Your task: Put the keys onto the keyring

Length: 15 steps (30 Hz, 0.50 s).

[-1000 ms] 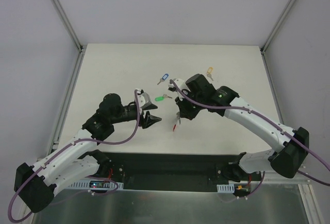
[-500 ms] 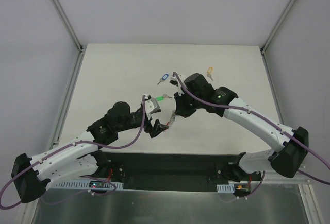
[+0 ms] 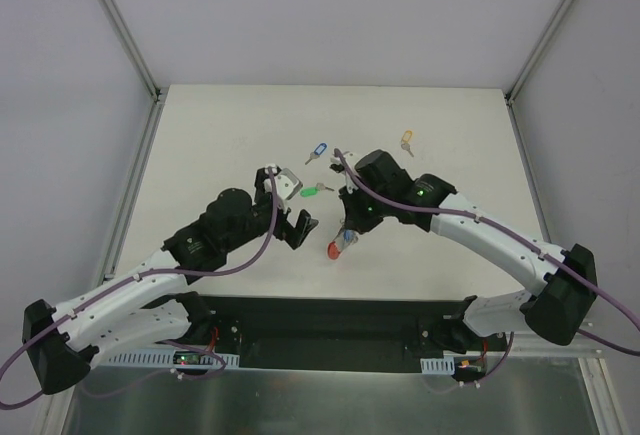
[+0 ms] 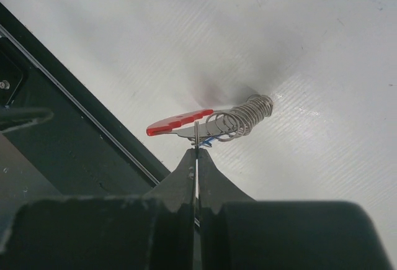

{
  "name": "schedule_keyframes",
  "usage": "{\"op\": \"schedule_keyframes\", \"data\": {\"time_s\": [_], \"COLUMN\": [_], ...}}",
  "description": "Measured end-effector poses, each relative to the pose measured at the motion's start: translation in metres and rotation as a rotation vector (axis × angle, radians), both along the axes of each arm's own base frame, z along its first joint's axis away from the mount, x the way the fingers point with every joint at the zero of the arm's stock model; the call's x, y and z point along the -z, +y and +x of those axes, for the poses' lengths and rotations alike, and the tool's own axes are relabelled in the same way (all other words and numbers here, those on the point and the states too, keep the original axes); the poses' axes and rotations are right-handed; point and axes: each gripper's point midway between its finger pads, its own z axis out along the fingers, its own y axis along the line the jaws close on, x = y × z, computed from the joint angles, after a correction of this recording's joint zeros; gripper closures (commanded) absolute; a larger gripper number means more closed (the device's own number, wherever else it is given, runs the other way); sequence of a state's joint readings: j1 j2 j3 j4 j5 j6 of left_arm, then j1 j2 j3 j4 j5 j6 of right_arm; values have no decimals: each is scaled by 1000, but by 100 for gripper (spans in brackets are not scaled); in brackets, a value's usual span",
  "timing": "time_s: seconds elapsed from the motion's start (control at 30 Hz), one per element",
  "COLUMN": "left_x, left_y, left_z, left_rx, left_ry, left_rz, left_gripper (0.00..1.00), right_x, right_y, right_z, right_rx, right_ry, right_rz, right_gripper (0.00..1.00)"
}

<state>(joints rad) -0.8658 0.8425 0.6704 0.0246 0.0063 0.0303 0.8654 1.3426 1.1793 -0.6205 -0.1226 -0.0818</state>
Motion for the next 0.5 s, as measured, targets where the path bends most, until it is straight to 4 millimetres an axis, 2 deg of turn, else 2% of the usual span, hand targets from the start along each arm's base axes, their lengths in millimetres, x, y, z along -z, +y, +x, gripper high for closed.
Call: {"op": "schedule_keyframes", "data": {"time_s": [0.13,0.27,0.4,0.5], "left_x": [-8,-14,-10,-7], "left_y": [15,42,68,74], "left_z": [12,34,49,50], "left_rx": [-71,-181,-273,-287], "left_ry": [14,46,84,102], "left_rz": [6,-2,-8,-4], "left_gripper": [1,1,1,1], "right_x": [0,0,0,-2], "right_y": [-4,-9,-10,-5], "right_z": [6,13,20,30], "right_rx": [22,46,63,71], "right_ry": [-9,-23,-39,-60], "right_rz": [-4,-14,-25,-30], "right_gripper": [99,99,99,99]}}
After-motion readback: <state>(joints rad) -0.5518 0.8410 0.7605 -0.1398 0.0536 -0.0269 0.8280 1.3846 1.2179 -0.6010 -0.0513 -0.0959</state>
